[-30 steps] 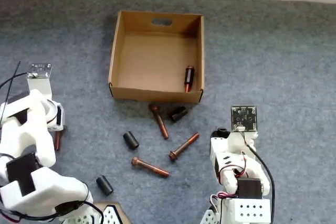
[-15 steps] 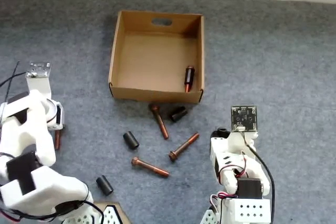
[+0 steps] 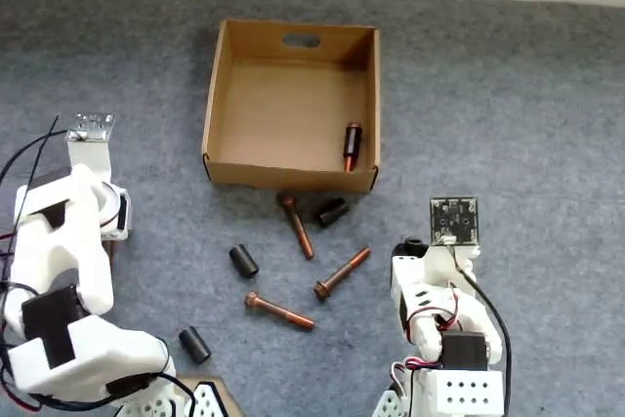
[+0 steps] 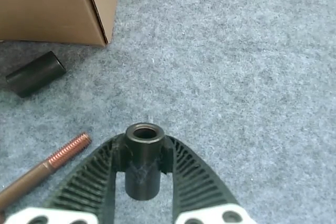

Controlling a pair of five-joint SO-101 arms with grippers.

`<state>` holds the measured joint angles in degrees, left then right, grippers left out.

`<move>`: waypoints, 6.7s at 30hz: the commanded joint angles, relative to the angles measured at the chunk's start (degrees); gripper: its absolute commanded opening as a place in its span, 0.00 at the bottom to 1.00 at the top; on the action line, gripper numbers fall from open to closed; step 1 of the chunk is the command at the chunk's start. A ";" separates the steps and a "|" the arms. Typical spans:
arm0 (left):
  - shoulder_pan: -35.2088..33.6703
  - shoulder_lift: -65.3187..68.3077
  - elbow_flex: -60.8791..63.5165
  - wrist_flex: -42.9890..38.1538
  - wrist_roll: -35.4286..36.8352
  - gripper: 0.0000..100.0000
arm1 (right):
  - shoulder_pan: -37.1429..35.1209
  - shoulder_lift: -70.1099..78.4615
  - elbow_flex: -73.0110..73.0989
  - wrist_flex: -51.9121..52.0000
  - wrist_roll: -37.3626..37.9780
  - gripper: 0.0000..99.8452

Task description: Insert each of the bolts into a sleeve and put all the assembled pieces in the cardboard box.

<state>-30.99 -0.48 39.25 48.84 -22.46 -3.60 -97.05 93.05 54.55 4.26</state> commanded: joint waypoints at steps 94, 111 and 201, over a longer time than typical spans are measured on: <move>63.34 -49.27 -0.48 -23.38 32.26 0.01 | -24.84 -0.48 -2.15 -42.42 -0.26 0.01; 62.99 -43.21 -0.57 -28.57 32.26 0.01 | -24.75 -0.48 -2.15 -42.42 -0.26 0.01; 63.34 -55.25 2.33 3.96 32.26 0.14 | -18.86 -0.48 -1.98 -42.42 -0.62 0.01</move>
<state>31.43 -52.09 42.51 51.82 9.98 -23.56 -96.88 91.74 13.85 4.35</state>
